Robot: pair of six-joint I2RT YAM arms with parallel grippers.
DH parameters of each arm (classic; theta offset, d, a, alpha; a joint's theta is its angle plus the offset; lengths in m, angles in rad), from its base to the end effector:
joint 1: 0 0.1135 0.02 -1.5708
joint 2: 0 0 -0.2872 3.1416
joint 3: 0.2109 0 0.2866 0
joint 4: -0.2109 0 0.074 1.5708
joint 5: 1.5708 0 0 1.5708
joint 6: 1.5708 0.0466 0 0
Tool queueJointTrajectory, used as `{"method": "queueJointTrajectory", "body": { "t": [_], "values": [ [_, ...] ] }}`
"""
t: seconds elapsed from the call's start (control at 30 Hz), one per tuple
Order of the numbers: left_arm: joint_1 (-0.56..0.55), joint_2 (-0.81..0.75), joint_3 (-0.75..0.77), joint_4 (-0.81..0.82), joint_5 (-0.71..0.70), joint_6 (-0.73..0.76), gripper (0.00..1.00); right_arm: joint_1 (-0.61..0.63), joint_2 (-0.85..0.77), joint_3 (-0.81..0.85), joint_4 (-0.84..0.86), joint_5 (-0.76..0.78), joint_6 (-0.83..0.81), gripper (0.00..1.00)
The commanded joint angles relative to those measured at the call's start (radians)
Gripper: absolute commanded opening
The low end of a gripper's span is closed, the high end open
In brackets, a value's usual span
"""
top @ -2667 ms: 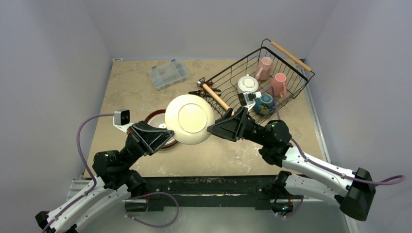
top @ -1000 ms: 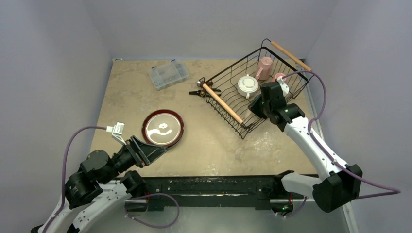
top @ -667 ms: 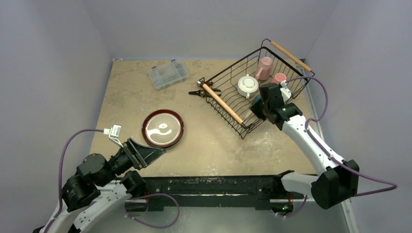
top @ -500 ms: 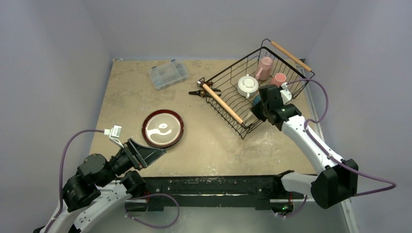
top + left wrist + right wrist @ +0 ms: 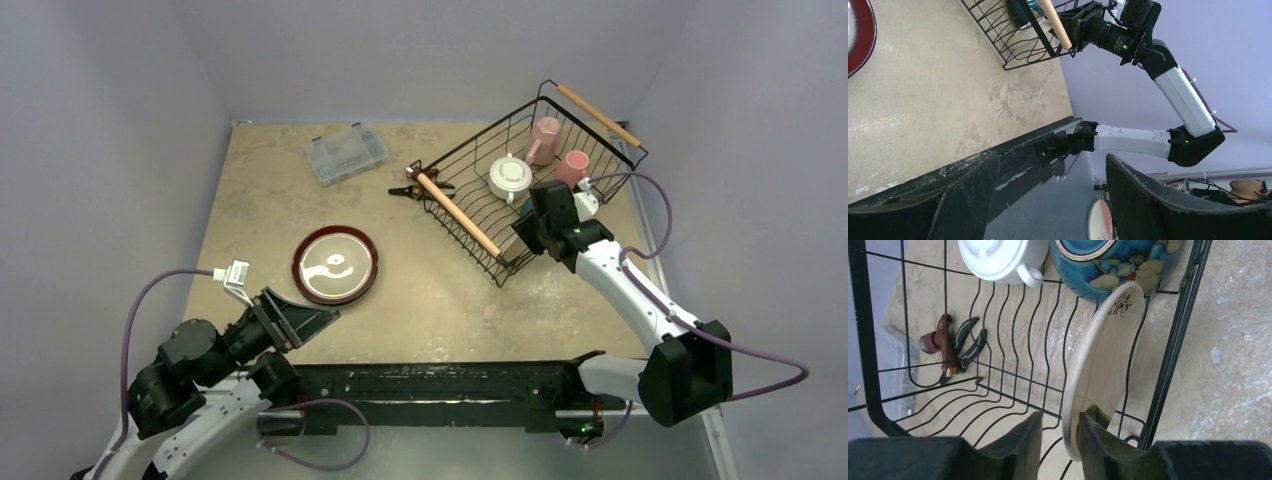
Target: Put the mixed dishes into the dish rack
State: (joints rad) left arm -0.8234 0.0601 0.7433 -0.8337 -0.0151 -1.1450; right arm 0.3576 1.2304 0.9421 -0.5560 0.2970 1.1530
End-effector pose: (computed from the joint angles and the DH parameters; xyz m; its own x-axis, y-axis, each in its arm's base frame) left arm 0.0223 -0.0230 0.3361 -0.7007 -0.5835 -0.4104 0.2059 0.3854 -0.8995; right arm 0.2751 0.0882 0.2734 -0.4236 0.7747 -0.4695 0.5781 0.6302 0.5184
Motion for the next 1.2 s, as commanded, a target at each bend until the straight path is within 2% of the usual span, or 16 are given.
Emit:
{"method": "queueJointTrajectory", "body": {
  "t": [0.0,0.27,0.33,0.5,0.7,0.8,0.87,1.0,1.1,1.17],
  "values": [
    [0.001,-0.017,-0.001,0.006,0.004,-0.018,0.76,-0.005,-0.009,-0.027,0.035,0.024,0.013,0.35],
    [0.001,-0.034,-0.005,-0.008,0.0,-0.021,0.76,-0.005,-0.079,-0.009,-0.001,0.002,-0.031,0.44],
    [0.001,-0.035,-0.007,-0.008,0.0,-0.02,0.76,-0.005,-0.109,-0.003,-0.01,-0.004,-0.072,0.49],
    [0.001,-0.037,-0.014,-0.008,0.001,-0.022,0.76,-0.005,-0.186,0.034,0.012,-0.032,-0.293,0.63],
    [0.001,-0.022,-0.028,-0.001,0.0,-0.014,0.76,-0.005,-0.183,0.112,-0.005,-0.14,-0.503,0.64],
    [0.001,0.014,-0.021,-0.042,-0.032,0.028,0.77,-0.005,-0.19,0.144,0.009,-0.281,-0.615,0.67],
    [0.001,0.065,-0.004,-0.105,-0.073,0.065,0.78,-0.005,-0.217,0.149,0.031,-0.385,-0.641,0.72],
    [0.001,0.278,0.033,-0.253,-0.205,0.127,0.8,-0.002,-0.31,0.09,0.118,-0.62,-0.636,0.75],
    [0.001,0.461,0.057,-0.354,-0.344,0.079,0.8,0.005,-0.389,0.021,0.178,-0.735,-0.588,0.75],
    [0.001,0.56,0.057,-0.339,-0.408,0.071,0.79,0.014,-0.443,-0.016,0.216,-0.797,-0.559,0.76]
  ]
}}
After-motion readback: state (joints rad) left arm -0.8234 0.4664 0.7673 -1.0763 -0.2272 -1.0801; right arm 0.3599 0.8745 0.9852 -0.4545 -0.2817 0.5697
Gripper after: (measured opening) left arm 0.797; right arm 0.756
